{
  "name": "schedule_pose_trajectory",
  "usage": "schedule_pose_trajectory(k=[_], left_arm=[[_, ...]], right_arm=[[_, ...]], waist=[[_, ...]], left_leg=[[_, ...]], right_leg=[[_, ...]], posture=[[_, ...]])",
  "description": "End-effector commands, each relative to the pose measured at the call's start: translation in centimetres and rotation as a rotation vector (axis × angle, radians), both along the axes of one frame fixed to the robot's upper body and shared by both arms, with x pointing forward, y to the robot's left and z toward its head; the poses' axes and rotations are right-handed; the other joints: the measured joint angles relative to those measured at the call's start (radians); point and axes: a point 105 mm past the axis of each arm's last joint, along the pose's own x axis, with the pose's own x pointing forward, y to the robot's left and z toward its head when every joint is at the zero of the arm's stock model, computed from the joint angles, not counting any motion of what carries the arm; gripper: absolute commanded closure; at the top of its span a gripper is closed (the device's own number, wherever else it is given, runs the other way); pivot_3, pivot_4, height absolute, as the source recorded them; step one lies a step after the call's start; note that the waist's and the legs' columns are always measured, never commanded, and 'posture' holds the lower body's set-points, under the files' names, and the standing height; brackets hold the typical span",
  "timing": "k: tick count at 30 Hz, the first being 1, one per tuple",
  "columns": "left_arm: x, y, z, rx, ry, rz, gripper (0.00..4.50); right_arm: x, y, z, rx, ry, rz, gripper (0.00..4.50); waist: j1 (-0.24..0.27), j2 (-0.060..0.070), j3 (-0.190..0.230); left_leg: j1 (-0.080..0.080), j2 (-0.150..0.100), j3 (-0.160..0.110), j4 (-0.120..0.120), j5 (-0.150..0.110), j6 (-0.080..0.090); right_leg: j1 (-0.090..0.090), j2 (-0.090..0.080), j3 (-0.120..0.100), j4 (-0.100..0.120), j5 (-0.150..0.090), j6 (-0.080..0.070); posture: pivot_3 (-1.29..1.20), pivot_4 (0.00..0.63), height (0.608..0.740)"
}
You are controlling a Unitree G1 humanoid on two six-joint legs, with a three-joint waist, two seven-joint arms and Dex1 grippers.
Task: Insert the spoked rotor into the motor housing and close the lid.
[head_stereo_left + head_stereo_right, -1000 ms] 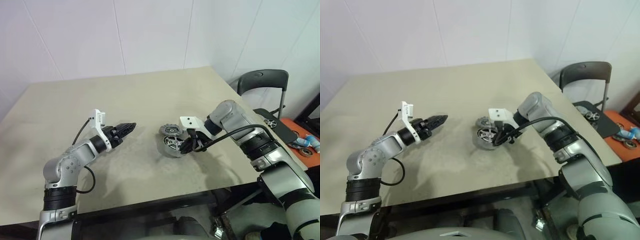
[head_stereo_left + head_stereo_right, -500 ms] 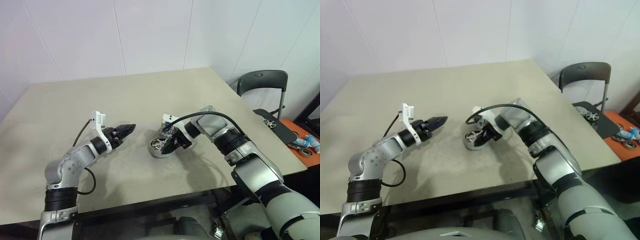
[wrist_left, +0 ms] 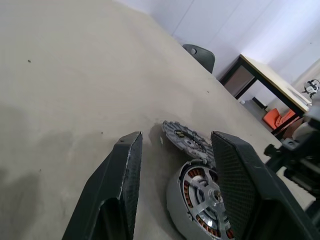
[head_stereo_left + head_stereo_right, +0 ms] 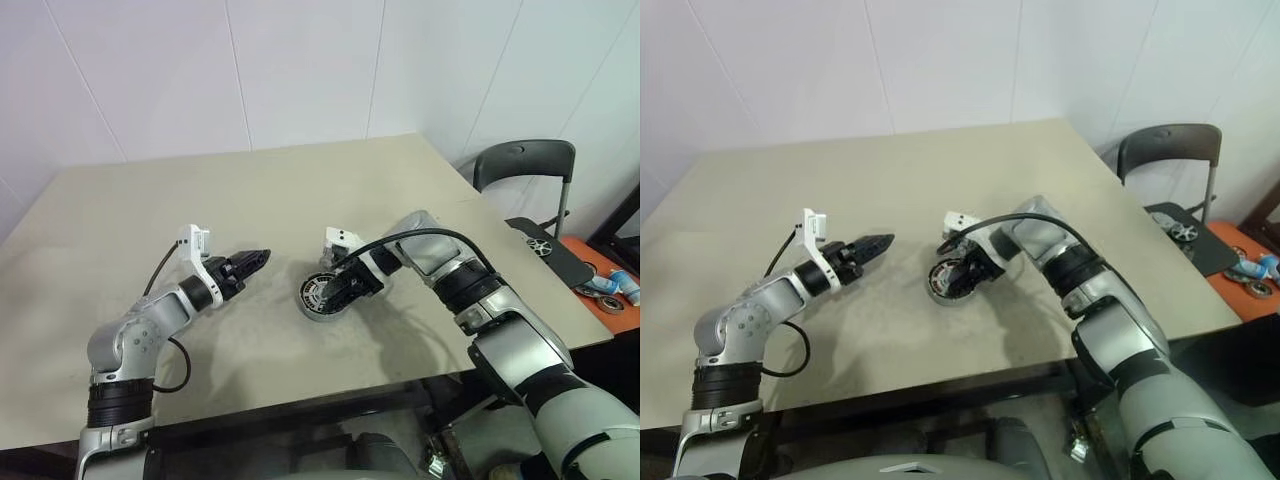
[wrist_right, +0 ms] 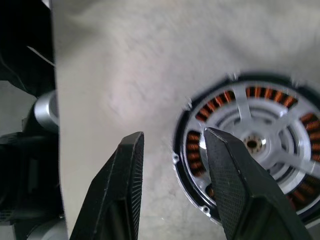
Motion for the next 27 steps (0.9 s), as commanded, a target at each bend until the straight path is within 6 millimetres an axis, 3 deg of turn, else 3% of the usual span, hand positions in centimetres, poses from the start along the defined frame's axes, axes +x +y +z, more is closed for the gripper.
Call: schedule_pose_trajectory(k=[1, 4, 8, 10, 14, 27], left_arm=[[0.2, 0.0, 1.7, -0.016, -0.050, -0.021, 2.18], [0.1, 0.1, 1.7, -0.021, -0.042, -0.028, 2.18], [0.3, -0.2, 1.9, -0.011, -0.051, -0.039, 2.18], [0.4, -0.3, 2.1, -0.012, -0.055, -0.039, 2.18], [0.4, -0.5, 2.1, -0.013, -0.057, -0.040, 2.18], [-0.4, -0.4, 1.8, -0.005, -0.051, -0.028, 2.18]], right_arm=[[-0.6, 0.0, 3.8, 0.069, -0.134, 0.131, 2.49], [-1.4, -0.4, 5.3, 0.092, -0.189, 0.199, 2.49], [0.5, -2.3, 3.1, -0.088, -0.625, 0.375, 2.49], [0.2, -2.6, 2.1, -0.111, -0.720, 0.476, 2.49], [-0.8, -2.6, 0.5, -0.107, -0.745, 0.574, 2.49], [0.4, -3.3, -1.7, -0.151, -0.735, 0.562, 2.49]], waist=[[0.002, 0.000, 0.000], [0.001, 0.000, 0.000], [0.001, 0.000, 0.000], [0.001, 0.000, 0.000], [-0.001, -0.001, 0.000], [0.004, -0.001, 0.000]], left_leg=[[0.000, 0.000, 0.000, 0.000, 0.000, 0.000], [0.000, 0.000, 0.000, 0.000, 0.000, 0.001], [0.000, 0.000, 0.000, 0.000, 0.000, 0.001], [0.001, 0.000, 0.000, 0.000, 0.000, 0.001], [0.001, 0.000, 0.000, 0.000, 0.000, 0.000], [0.001, 0.000, 0.000, 0.000, 0.000, 0.001]], right_leg=[[0.000, 0.000, 0.000, 0.000, 0.000, 0.000], [0.000, 0.000, 0.000, -0.001, 0.000, 0.001], [0.001, 0.000, -0.001, -0.001, -0.002, 0.004], [0.001, 0.000, -0.001, -0.001, -0.003, 0.004], [0.001, 0.000, 0.000, -0.001, -0.002, 0.003], [0.002, 0.000, 0.000, -0.001, 0.000, 0.000]], posture=[[0.00, 0.000, 0.740], [0.00, 0.000, 0.740], [0.00, 0.000, 0.740], [0.00, 0.000, 0.740], [0.00, 0.000, 0.740], [0.00, 0.000, 0.740]])
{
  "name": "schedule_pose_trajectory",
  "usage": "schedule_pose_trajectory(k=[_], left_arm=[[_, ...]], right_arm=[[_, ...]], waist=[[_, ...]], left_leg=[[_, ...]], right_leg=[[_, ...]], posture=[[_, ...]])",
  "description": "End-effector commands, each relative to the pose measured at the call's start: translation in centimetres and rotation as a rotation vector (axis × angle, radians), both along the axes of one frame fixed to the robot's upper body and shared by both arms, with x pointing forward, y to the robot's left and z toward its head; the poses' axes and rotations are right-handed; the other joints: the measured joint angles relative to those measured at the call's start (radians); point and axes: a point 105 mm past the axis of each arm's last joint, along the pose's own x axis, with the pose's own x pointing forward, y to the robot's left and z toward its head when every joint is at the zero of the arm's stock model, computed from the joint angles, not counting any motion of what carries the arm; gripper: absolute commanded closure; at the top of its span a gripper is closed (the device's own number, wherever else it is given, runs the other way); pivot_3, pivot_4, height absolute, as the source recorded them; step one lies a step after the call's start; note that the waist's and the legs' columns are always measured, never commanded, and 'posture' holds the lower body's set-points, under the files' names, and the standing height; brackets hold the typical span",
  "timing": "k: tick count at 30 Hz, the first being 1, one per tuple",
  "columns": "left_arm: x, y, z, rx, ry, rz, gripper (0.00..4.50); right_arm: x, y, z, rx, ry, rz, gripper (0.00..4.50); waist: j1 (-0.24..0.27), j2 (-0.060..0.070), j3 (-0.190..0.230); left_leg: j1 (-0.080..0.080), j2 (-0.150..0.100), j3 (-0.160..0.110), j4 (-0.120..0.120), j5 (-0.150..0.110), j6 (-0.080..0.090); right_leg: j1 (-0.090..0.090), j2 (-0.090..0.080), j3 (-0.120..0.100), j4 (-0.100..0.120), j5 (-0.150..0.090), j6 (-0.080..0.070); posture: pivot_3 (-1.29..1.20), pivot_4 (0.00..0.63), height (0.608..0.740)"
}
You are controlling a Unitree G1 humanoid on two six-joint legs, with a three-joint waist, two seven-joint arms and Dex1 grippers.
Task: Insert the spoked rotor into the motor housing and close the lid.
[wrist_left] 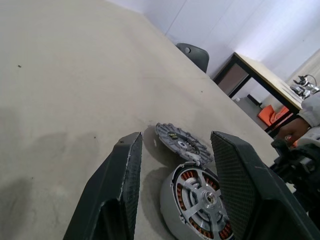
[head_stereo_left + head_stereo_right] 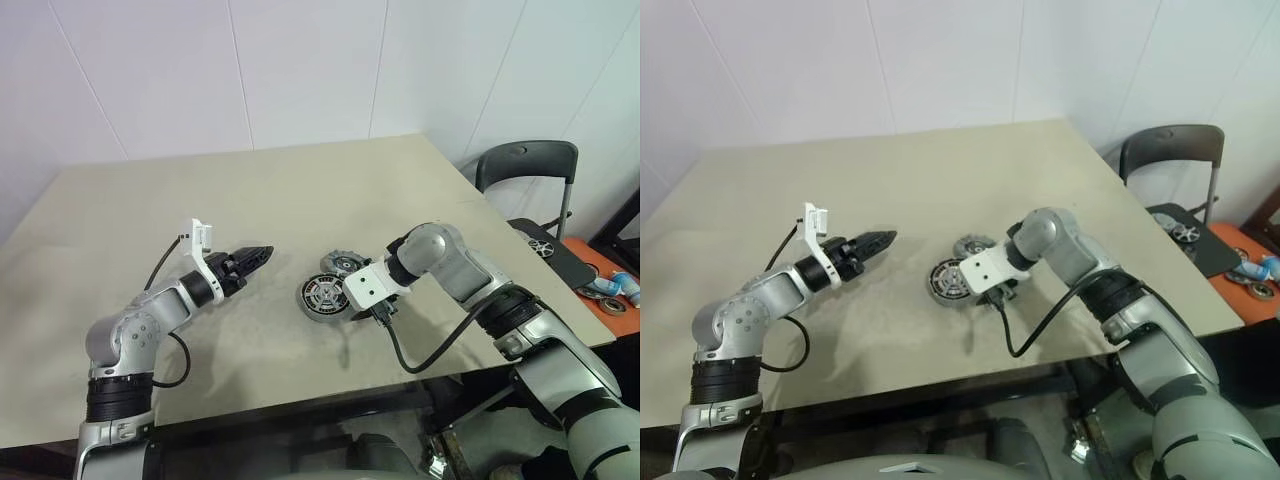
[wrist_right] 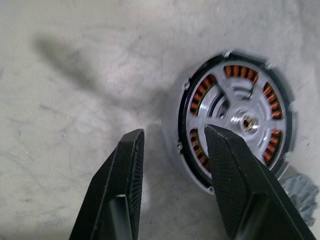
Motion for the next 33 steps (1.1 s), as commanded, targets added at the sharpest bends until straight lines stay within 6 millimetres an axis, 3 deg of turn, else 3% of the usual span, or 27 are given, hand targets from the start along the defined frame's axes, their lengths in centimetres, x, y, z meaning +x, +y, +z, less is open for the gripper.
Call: schedule_pose_trajectory(k=[1, 7, 15, 18, 22, 28, 33], left_arm=[[-0.2, -0.1, 1.4, -0.007, -0.056, -0.003, 2.18], [-0.3, 0.1, 1.4, -0.005, -0.058, 0.005, 2.18], [0.1, 0.5, 1.5, -0.003, -0.055, 0.016, 2.18], [0.2, 0.4, 1.5, -0.004, -0.055, 0.015, 2.18], [0.3, 0.4, 1.4, -0.008, -0.052, 0.016, 2.18], [0.4, 0.5, 1.3, -0.013, -0.048, 0.022, 2.18], [0.5, 0.3, 1.3, -0.016, -0.048, 0.018, 2.18]], right_arm=[[0.8, 0.1, 0.6, 0.005, -0.041, 0.009, 2.49], [2.4, -0.6, -0.7, -0.015, -0.073, -0.037, 2.49], [2.3, 0.7, -0.2, 0.010, -0.079, 0.019, 2.49], [2.1, 1.0, -0.2, 0.007, -0.094, 0.054, 3.07], [1.9, 1.1, -0.5, -0.010, -0.104, 0.076, 4.27], [1.9, 0.8, -0.5, -0.039, -0.134, 0.105, 4.27], [1.7, 1.2, 1.1, -0.017, -0.003, -0.007, 4.27]], waist=[[0.000, 0.000, 0.000], [-0.002, 0.000, 0.000], [-0.008, 0.000, 0.000], [-0.008, 0.000, 0.000], [-0.010, -0.001, 0.000], [-0.006, 0.000, 0.000], [-0.003, 0.000, 0.000]], left_leg=[[0.000, 0.000, 0.000, 0.000, 0.000, 0.000], [0.001, 0.000, 0.000, 0.000, 0.000, 0.000], [0.003, 0.001, 0.000, 0.000, 0.000, 0.000], [0.003, 0.001, 0.000, 0.000, 0.000, 0.000], [0.004, 0.001, 0.000, 0.000, 0.000, 0.000], [0.004, 0.001, 0.000, 0.000, 0.000, -0.001], [0.004, 0.001, 0.000, 0.000, 0.000, -0.001]], right_leg=[[0.000, 0.000, 0.000, 0.000, 0.000, 0.000], [0.001, 0.000, 0.000, 0.000, 0.000, 0.000], [0.003, 0.001, 0.000, 0.001, 0.000, 0.000], [0.003, 0.001, 0.000, 0.001, 0.000, 0.000], [0.003, 0.001, 0.000, 0.001, 0.000, 0.000], [0.004, 0.001, 0.000, 0.001, -0.001, 0.002], [0.004, 0.001, 0.000, 0.001, 0.000, 0.001]], posture=[[0.00, 0.000, 0.740], [0.00, 0.000, 0.740], [0.00, 0.000, 0.740], [0.00, 0.000, 0.740], [0.00, 0.000, 0.740], [0.00, 0.000, 0.740], [0.00, 0.000, 0.740]])
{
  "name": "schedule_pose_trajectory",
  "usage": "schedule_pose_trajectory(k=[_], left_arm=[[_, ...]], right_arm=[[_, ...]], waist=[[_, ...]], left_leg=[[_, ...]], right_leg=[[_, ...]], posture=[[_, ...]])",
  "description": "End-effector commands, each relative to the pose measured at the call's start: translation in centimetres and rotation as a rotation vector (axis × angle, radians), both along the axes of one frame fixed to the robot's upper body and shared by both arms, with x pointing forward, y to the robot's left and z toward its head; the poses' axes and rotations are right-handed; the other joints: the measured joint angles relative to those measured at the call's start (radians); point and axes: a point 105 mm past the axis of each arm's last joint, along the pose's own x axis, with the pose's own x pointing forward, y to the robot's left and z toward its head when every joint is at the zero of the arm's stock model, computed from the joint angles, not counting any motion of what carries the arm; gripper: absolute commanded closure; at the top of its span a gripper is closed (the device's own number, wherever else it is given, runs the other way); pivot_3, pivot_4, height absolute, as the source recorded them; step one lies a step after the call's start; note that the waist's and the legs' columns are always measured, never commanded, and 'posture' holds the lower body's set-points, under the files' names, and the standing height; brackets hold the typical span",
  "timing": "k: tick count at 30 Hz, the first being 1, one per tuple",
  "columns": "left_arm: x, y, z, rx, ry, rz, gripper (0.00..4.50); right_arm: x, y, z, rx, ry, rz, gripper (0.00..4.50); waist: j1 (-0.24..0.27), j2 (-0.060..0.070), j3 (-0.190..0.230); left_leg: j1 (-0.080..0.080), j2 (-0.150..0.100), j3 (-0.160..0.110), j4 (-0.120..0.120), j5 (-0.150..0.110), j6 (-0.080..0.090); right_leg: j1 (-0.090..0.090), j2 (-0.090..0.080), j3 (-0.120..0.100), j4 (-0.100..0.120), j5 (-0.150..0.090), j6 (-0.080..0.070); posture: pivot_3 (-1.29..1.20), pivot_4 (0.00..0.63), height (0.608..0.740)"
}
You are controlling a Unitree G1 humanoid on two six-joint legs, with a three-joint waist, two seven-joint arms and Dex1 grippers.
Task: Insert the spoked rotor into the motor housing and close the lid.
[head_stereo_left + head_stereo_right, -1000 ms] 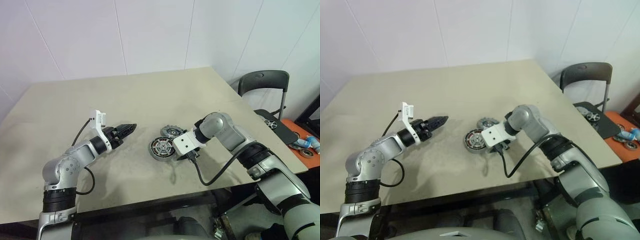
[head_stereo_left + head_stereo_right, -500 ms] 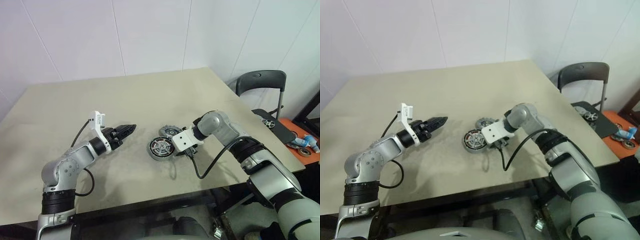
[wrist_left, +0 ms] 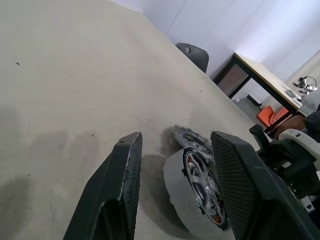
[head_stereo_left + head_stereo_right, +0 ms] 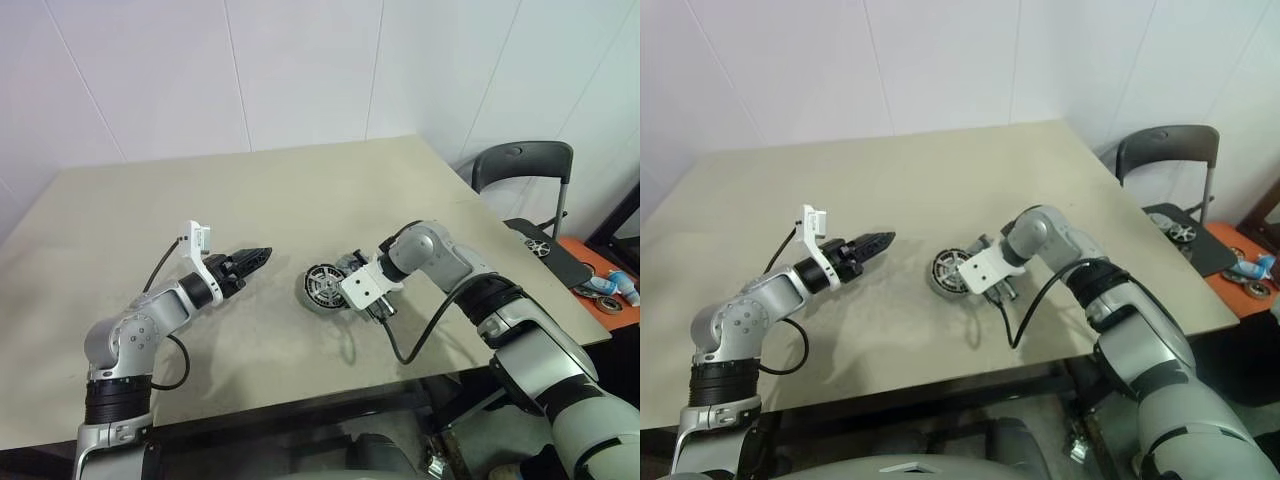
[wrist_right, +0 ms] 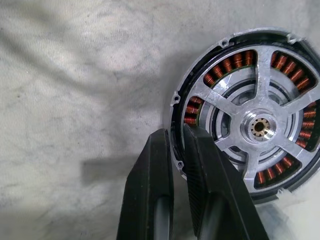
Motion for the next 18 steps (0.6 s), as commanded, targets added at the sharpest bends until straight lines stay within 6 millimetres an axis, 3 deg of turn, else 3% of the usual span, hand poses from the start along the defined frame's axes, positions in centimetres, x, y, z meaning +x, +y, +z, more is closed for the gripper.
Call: schedule_pose_trajectory(k=[1, 9, 13, 18], left_arm=[[0.4, 0.1, 1.3, -0.004, -0.058, 0.007, 2.18], [0.6, -0.1, 1.2, -0.007, -0.057, -0.002, 2.18], [0.6, -0.4, 1.0, -0.009, -0.055, -0.007, 2.18], [0.3, -1.0, 0.9, -0.014, -0.058, -0.022, 2.18]], right_arm=[[-0.3, 1.0, 2.5, 0.054, 0.133, -0.112, 4.27], [-2.9, -2.1, 4.5, -0.019, 0.463, -0.361, 4.27], [-2.9, -1.0, 4.0, -0.008, 0.485, -0.376, 4.27], [-1.5, 1.9, 2.5, 0.082, 0.395, -0.385, 4.27]], waist=[[0.002, 0.000, 0.000], [0.029, 0.001, 0.001], [0.020, 0.001, 0.001], [0.004, 0.001, 0.001]], left_leg=[[-0.001, 0.000, 0.000, 0.000, 0.000, 0.000], [-0.006, -0.002, -0.001, 0.000, -0.002, 0.002], [-0.005, -0.001, -0.001, -0.001, -0.002, 0.002], [-0.004, 0.000, 0.000, -0.001, -0.001, 0.001]], right_leg=[[0.000, 0.000, 0.000, 0.000, 0.001, -0.001], [-0.005, -0.002, -0.001, -0.003, 0.000, -0.001], [-0.005, -0.001, -0.001, -0.003, -0.001, 0.002], [-0.005, -0.001, -0.001, -0.001, -0.001, 0.001]], posture=[[0.00, 0.000, 0.740], [0.00, 0.000, 0.740], [0.00, 0.000, 0.740], [0.00, 0.000, 0.740]])
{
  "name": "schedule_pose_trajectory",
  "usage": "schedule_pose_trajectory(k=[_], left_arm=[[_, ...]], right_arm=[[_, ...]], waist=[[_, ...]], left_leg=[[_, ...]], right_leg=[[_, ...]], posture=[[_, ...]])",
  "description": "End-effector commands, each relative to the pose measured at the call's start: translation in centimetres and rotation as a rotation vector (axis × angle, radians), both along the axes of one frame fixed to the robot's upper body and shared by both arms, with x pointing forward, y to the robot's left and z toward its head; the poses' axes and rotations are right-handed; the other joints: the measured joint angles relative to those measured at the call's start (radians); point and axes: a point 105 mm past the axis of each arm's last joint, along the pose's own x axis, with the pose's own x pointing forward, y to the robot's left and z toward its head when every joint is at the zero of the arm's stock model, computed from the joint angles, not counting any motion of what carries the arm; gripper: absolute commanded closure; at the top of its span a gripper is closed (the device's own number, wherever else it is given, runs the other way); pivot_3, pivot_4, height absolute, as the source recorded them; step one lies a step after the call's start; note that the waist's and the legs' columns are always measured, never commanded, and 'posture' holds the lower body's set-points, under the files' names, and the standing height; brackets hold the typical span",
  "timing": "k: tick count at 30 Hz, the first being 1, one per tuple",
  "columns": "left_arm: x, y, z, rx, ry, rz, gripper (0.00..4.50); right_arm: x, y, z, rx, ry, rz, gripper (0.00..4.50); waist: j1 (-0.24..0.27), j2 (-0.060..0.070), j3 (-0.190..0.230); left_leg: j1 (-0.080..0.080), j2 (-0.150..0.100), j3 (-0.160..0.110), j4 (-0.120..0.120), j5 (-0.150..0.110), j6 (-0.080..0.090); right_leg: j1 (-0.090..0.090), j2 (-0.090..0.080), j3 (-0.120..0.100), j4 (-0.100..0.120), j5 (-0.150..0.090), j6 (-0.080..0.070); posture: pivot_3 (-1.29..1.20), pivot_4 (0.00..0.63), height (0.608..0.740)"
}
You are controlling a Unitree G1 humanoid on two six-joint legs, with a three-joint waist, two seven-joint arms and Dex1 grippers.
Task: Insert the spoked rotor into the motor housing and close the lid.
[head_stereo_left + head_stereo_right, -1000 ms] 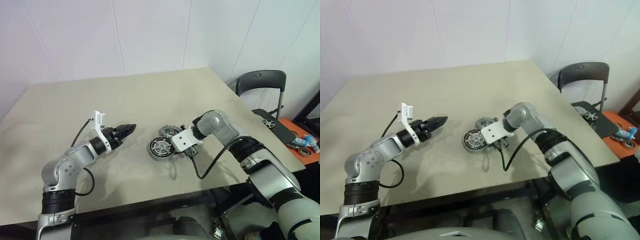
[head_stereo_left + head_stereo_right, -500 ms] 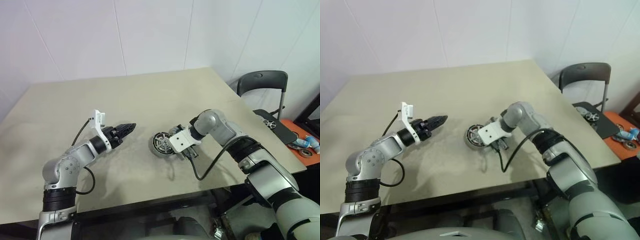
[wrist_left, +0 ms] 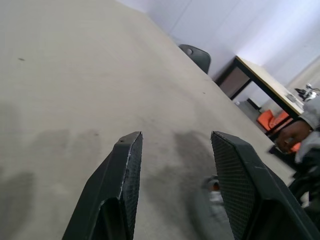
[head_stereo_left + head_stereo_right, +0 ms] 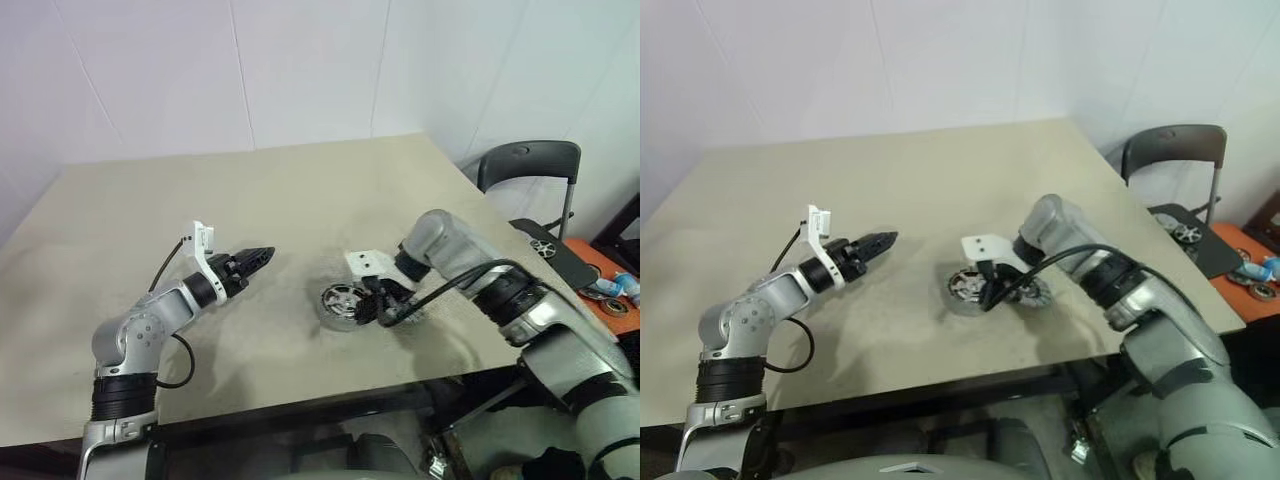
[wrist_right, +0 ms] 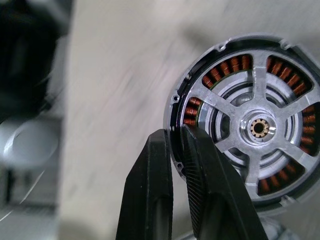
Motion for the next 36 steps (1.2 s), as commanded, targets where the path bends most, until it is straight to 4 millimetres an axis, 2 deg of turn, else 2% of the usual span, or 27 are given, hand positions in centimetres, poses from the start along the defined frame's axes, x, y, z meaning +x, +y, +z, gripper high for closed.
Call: schedule_pose_trajectory(k=[1, 5, 14, 17, 19, 20, 22, 23, 30, 33, 36], left_arm=[[0.0, -0.4, 1.4, 0.004, -0.061, -0.012, 2.18], [-0.2, -0.1, 1.4, 0.007, -0.059, 0.002, 2.18], [-0.5, 0.1, 1.2, 0.008, -0.058, 0.018, 2.18], [-0.6, 0.2, 1.2, 0.007, -0.056, 0.017, 2.18], [-0.7, 0.2, 1.2, 0.006, -0.056, 0.014, 2.18], [-0.7, 0.2, 1.2, 0.005, -0.056, 0.012, 2.18], [-0.6, 0.1, 1.2, 0.004, -0.056, 0.009, 2.18], [-0.6, 0.1, 1.3, 0.003, -0.057, 0.007, 2.18], [-0.3, 0.3, 1.5, -0.003, -0.067, -0.006, 2.18], [-0.1, 0.6, 1.6, -0.002, -0.069, -0.007, 2.18], [0.0, 0.8, 1.7, -0.003, -0.072, -0.010, 2.18]], right_arm=[[1.4, 1.3, 0.9, 0.053, -0.122, 0.004, 4.27], [2.1, 2.2, 1.1, 0.068, -0.151, 0.014, 4.27], [3.6, 2.4, 0.3, 0.045, -0.247, 0.055, 4.27], [2.7, 2.0, 0.4, 0.045, -0.194, 0.102, 3.40], [2.8, 1.9, 0.4, 0.037, -0.183, 0.060, 2.74], [2.5, 2.0, 0.8, 0.050, -0.136, 0.047, 2.45], [1.6, 2.3, 2.0, 0.093, -0.062, 0.052, 2.45], [1.5, 2.5, 2.5, 0.108, -0.055, 0.048, 2.45], [0.7, 1.8, 6.0, 0.216, -0.037, 0.008, 2.45], [1.7, 1.3, 8.2, 0.340, -0.074, -0.115, 2.45], [3.7, 0.6, 11.1, 0.562, -0.047, -0.376, 2.45]], waist=[[-0.001, 0.000, 0.000], [-0.005, 0.000, 0.000], [-0.011, 0.000, 0.000], [-0.009, 0.000, 0.000], [-0.007, 0.000, 0.000], [-0.006, 0.000, 0.000], [-0.003, 0.000, 0.000], [-0.002, 0.000, 0.000], [-0.001, 0.000, 0.000], [-0.001, 0.000, 0.000], [-0.001, 0.000, 0.000]], left_leg=[[0.000, 0.000, 0.000, 0.000, 0.000, 0.000], [0.000, -0.001, 0.000, 0.001, 0.000, 0.000], [0.003, 0.000, 0.000, 0.001, 0.001, -0.002], [0.005, 0.000, 0.000, 0.001, 0.002, -0.003], [0.004, 0.000, -0.001, 0.001, 0.003, -0.004], [0.004, 0.000, -0.001, 0.001, 0.003, -0.004], [0.002, 0.000, -0.001, 0.001, 0.002, -0.003], [0.001, 0.000, -0.002, 0.001, 0.002, -0.003], [0.000, 0.000, -0.002, 0.000, 0.001, -0.002], [0.000, 0.000, -0.002, 0.000, 0.001, -0.002], [0.000, 0.000, -0.002, 0.000, 0.001, -0.002]], right_leg=[[0.000, 0.000, 0.000, 0.000, 0.000, 0.000], [0.001, -0.001, 0.000, 0.000, 0.001, -0.002], [0.002, 0.001, 0.000, 0.002, 0.000, 0.000], [0.004, 0.001, 0.000, 0.002, 0.000, 0.000], [0.004, 0.001, -0.001, 0.002, 0.000, 0.000], [0.004, 0.001, -0.001, 0.002, 0.001, 0.000], [0.002, 0.001, -0.001, 0.001, 0.001, 0.000], [0.001, 0.001, -0.001, 0.001, 0.003, -0.004], [0.000, 0.000, -0.001, 0.000, 0.003, -0.004], [0.000, 0.000, -0.001, 0.000, 0.003, -0.004], [0.000, 0.000, -0.001, 0.000, 0.003, -0.004]], posture=[[0.00, 0.000, 0.740], [0.00, 0.000, 0.740], [0.00, 0.000, 0.740], [0.00, 0.000, 0.740], [0.00, 0.000, 0.740], [0.00, 0.000, 0.740], [0.00, 0.000, 0.740], [0.00, 0.000, 0.740], [0.00, 0.000, 0.740], [0.00, 0.000, 0.740], [0.00, 0.000, 0.740]])
